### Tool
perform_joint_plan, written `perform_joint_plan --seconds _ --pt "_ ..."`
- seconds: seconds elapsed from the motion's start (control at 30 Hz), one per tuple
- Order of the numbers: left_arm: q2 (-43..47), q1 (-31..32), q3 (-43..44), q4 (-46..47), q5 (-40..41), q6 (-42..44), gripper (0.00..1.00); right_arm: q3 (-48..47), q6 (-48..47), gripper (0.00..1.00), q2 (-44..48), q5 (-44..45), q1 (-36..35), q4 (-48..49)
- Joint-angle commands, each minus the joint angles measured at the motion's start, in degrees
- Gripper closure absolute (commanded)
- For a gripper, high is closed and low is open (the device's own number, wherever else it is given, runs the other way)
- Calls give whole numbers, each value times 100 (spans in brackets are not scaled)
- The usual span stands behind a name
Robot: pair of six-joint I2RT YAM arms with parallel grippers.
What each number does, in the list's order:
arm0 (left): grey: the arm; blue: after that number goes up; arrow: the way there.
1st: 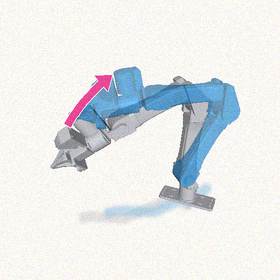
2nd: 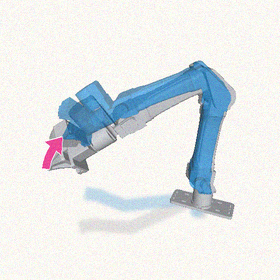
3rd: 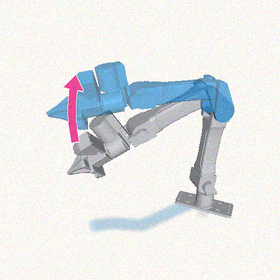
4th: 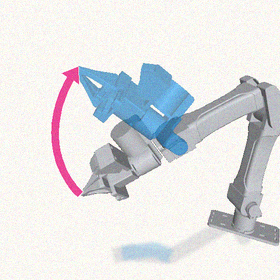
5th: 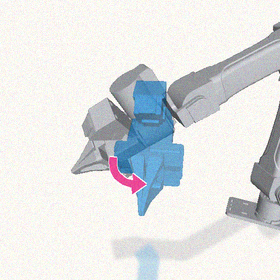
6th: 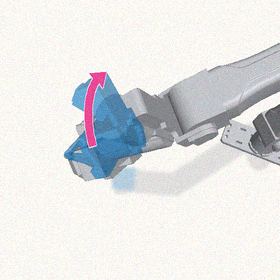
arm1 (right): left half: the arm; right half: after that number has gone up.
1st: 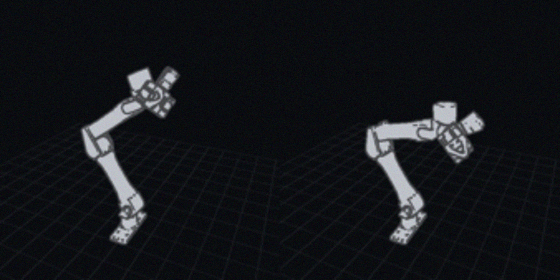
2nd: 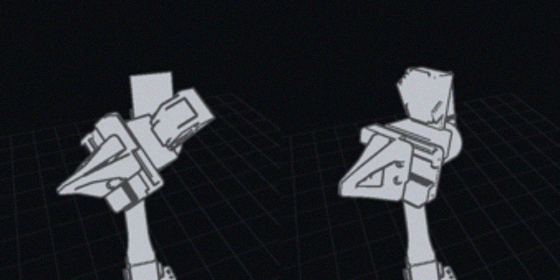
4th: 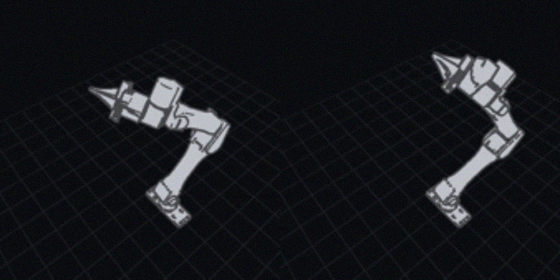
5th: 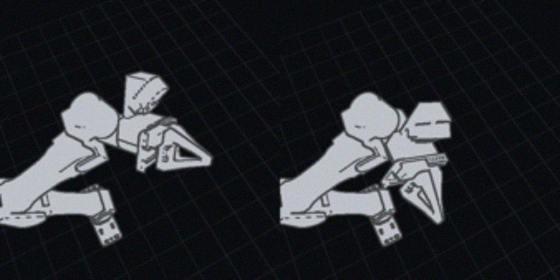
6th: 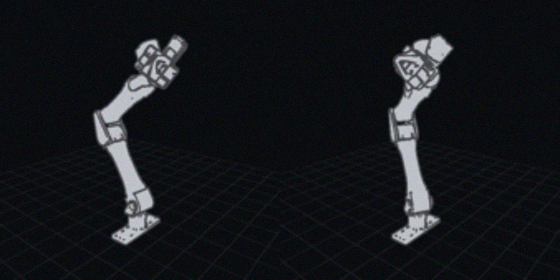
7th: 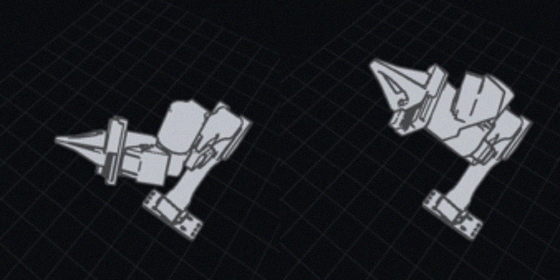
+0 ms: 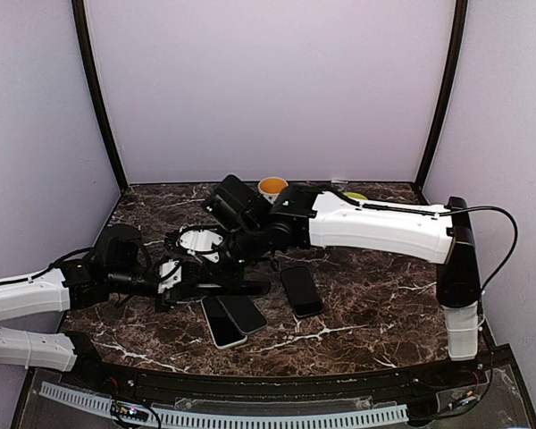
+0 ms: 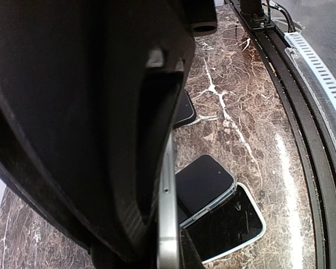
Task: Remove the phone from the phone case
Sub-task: Remove the phone case from the phone.
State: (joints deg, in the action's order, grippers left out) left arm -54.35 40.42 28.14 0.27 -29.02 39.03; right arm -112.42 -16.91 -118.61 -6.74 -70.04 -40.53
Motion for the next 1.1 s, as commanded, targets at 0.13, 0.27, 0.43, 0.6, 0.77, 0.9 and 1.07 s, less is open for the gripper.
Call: perform_joint_plan --seconds 0.13,0.27,0.43,0.6,0.77,0.9,1.07 --pt "253 32 178 863 154 107 100 -83 43 91 -142 -22 -111 -264" --pt "281 39 164 897 259 134 100 -61 98 94 -85 74 -115 -179" --pt "312 43 132 938 284 161 100 -3 276 100 30 556 -115 24" --pt "360 40 107 1005 419 190 100 177 580 100 215 935 -75 418" --pt "476 44 43 1229 844 222 100 360 908 100 323 1154 -21 675" --pt "595 39 -51 1482 1335 280 100 478 1174 100 384 1499 20 872" --pt "695 40 -141 1745 1714 368 100 643 1378 100 473 1720 45 1132"
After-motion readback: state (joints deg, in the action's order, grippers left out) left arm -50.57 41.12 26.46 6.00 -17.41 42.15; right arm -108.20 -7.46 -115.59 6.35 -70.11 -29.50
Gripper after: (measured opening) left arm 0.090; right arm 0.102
